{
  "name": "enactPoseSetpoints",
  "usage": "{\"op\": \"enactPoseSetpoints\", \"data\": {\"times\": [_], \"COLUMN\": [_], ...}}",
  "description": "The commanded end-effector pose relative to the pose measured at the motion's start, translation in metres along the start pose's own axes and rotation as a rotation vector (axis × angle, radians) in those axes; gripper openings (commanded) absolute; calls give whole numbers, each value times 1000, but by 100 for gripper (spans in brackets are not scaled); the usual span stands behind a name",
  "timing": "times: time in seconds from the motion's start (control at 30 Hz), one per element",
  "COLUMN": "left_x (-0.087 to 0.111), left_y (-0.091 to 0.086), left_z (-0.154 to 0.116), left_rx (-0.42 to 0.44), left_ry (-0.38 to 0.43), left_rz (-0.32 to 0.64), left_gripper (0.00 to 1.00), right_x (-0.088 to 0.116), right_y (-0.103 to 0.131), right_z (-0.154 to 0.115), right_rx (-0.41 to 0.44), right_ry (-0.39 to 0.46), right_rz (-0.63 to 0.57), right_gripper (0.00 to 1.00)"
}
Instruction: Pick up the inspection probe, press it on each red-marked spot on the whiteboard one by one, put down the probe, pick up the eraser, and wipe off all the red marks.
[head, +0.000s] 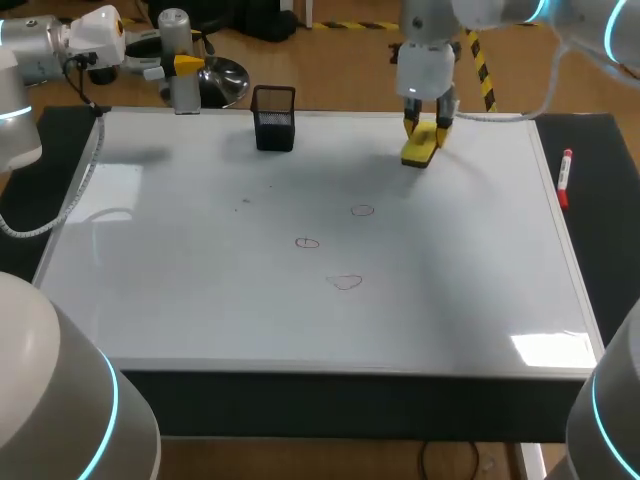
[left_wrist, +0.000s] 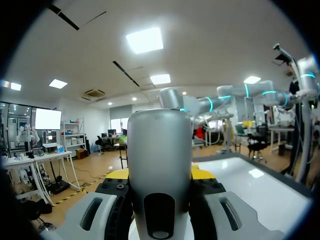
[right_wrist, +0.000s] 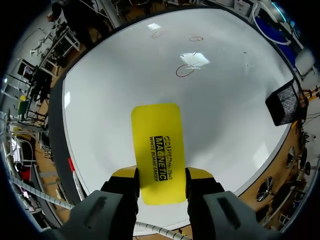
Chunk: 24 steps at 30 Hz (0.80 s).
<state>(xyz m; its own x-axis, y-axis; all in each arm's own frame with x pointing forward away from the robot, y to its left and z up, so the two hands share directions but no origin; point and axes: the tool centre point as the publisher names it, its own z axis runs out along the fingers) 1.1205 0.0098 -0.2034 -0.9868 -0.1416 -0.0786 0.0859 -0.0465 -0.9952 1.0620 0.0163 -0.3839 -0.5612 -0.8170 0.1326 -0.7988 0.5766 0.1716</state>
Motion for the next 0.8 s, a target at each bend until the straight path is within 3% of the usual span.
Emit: {"op": "enactPoseSetpoints", "data": {"times": [0.03,0.3,0.8], "left_x": [1,1,1], "left_y": [-2,-2,-2], "left_z": [0,0,0], "left_rx": [-1,-1,-1], "left_ry": [-2,-2,-2], "left_rz": [1,1,1], "left_gripper": [0,0,0], "right_x": [66,101,152], "right_y": [7,18,9], "right_z": [-1,3,18], "right_rx": [226,246,222], "right_ry": [-73,-82,-125], "right_rz": [25,112,229], "right_gripper": [0,0,0]}}
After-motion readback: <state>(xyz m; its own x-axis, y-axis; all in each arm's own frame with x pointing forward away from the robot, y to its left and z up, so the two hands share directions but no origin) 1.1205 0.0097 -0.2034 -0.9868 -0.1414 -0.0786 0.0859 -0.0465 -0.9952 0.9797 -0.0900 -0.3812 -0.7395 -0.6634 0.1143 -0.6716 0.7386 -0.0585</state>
